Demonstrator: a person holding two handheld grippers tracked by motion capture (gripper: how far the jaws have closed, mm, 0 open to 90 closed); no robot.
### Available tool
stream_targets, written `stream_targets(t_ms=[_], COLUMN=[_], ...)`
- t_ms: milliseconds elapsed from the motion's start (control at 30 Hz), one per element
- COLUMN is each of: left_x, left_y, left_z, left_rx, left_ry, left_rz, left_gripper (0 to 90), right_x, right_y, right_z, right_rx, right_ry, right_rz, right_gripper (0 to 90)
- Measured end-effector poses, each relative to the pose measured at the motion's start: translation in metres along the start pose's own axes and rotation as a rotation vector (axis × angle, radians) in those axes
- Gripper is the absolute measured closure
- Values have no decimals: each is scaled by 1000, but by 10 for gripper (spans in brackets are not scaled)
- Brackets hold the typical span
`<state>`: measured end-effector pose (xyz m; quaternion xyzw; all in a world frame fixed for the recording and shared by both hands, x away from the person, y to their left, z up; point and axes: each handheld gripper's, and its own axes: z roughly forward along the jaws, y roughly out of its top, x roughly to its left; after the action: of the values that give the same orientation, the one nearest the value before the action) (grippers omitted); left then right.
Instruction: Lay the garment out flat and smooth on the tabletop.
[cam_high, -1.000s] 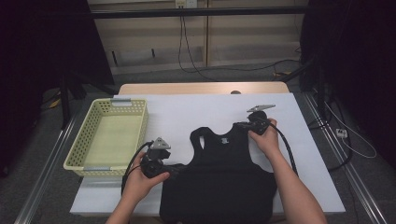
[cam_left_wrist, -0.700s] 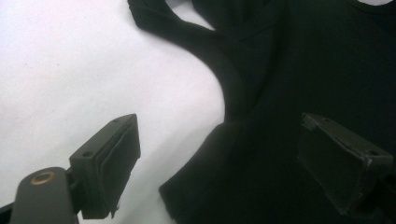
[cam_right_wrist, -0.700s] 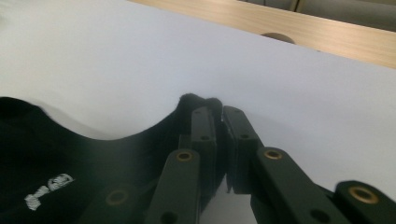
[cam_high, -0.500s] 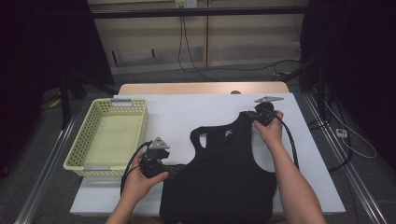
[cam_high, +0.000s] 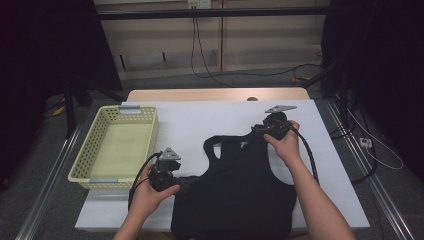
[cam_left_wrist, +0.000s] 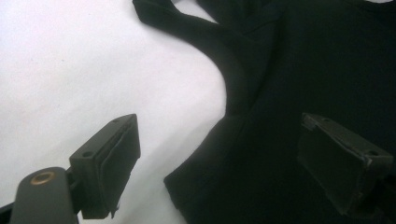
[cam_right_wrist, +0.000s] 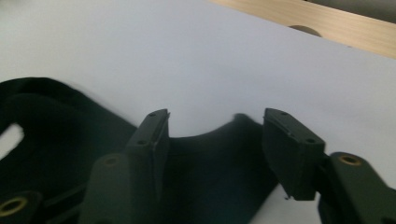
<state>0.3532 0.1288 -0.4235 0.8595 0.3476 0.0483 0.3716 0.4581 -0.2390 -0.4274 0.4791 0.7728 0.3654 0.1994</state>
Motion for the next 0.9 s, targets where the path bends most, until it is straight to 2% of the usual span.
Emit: stream_targets(t_ms=[100,233,300,500,633,700,767,900], left_x=[1,2,3,2,1,1,2,3], left_y=[-1,-2,-2,-3,-4,-4,-4,-4], left_z=[0,-3,-4,-3,-3,-3,-3,-3], left_rx=[1,-6,-10,1,1,1,2,1], left_ry=[0,4,10,14,11,12,12,10], left_rz=[-6,-7,-6,-4,-2,-2,-1,-1], left_gripper=[144,144,144,144,144,144,144,144], right_x=[16,31,38,59,75,83,89,100], right_y=[2,4,6,9,10,10,9,6], right_z=[-1,-2,-2,0,4,6,9,18], right_rx=[2,-24,-37,-33,-33,-30,-27,-4], right_ry=[41,123,140,180,212,227,252,265], right_rz=[-32,-9,-17,-48,-89,-115,-123,-147], right_gripper=[359,312,309,310,403,492,545,638])
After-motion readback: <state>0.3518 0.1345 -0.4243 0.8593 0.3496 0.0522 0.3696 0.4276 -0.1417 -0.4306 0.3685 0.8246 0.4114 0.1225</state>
